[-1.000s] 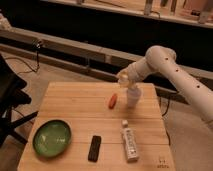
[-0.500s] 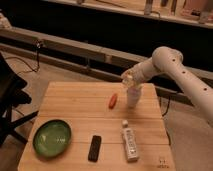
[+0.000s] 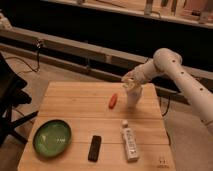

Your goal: Place the white sponge in the ceramic cup

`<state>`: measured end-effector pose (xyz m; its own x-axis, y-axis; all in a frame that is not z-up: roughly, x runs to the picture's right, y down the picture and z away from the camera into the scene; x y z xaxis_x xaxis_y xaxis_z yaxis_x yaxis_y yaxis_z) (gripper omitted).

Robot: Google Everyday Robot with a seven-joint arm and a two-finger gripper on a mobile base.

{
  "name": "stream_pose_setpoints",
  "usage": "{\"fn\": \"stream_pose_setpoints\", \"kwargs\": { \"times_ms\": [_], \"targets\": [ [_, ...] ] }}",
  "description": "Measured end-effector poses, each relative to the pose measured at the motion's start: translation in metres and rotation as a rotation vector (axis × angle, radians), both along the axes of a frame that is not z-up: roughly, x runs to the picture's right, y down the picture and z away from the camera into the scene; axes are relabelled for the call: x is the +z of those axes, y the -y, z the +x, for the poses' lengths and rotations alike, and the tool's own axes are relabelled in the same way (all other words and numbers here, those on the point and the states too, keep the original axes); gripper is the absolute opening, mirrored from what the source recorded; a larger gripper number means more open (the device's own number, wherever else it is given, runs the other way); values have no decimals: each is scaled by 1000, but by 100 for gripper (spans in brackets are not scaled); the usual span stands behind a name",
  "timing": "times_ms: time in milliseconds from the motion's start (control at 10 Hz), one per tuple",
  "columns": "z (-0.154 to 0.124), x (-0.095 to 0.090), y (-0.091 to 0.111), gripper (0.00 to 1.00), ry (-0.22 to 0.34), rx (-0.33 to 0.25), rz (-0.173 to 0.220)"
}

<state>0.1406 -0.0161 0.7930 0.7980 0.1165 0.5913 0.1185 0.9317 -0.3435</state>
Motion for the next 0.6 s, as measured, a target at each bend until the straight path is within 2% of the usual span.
{"fn": "stream_pose_setpoints", "kwargs": {
  "times_ms": [200,400,500,600],
  "targets": [
    [2,6,-3,80,-2,6,-19],
    [7,5,0,80,-34,6,1],
    [10,3,2,78,-53,6,12],
    [13,7,2,73,-40,18,-1]
  ]
}}
